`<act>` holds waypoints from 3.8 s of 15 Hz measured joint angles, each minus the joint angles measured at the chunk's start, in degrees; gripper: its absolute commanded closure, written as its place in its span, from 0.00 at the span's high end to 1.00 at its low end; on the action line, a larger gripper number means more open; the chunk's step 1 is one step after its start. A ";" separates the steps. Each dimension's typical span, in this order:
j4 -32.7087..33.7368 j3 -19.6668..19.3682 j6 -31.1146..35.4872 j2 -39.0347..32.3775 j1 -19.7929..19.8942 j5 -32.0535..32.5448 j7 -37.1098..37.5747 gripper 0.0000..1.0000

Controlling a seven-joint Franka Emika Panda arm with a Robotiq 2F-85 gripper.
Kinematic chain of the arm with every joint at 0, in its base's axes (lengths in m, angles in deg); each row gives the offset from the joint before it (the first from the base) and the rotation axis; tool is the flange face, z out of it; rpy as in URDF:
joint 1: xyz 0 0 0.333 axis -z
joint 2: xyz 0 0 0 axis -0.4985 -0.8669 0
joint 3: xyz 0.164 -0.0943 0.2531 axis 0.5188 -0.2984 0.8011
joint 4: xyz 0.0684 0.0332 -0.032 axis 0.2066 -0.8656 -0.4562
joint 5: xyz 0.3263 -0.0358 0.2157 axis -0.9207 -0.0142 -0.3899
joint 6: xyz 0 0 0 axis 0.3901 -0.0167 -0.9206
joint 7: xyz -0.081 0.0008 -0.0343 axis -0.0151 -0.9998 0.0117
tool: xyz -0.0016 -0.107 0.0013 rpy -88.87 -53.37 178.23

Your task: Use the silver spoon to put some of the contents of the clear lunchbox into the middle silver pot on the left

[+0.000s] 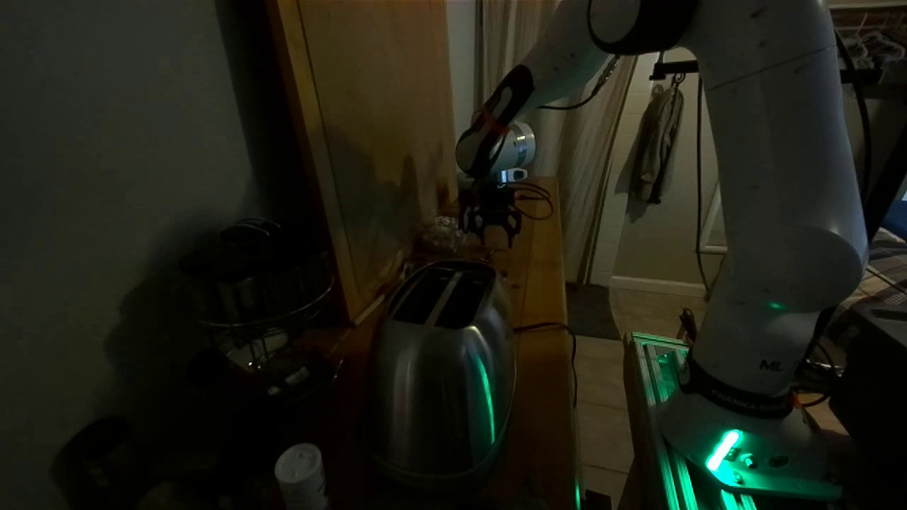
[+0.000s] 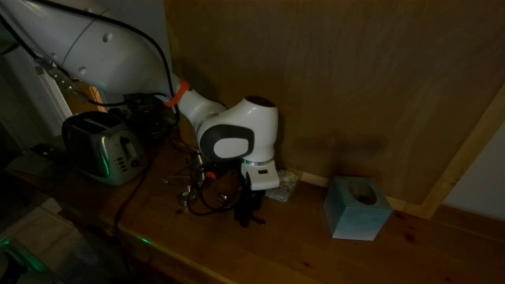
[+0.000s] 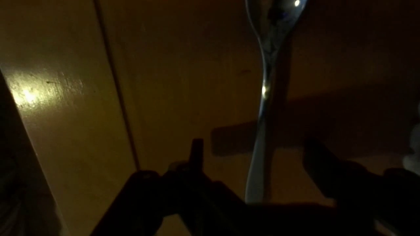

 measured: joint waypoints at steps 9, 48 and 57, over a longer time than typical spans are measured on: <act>3.12 -0.22 -7.48 -0.87 0.07 -0.05 1.93 0.00; 2.39 -2.78 29.95 3.11 -5.98 2.53 4.49 0.02; 2.31 -11.10 47.27 -5.28 -10.15 2.64 7.92 0.02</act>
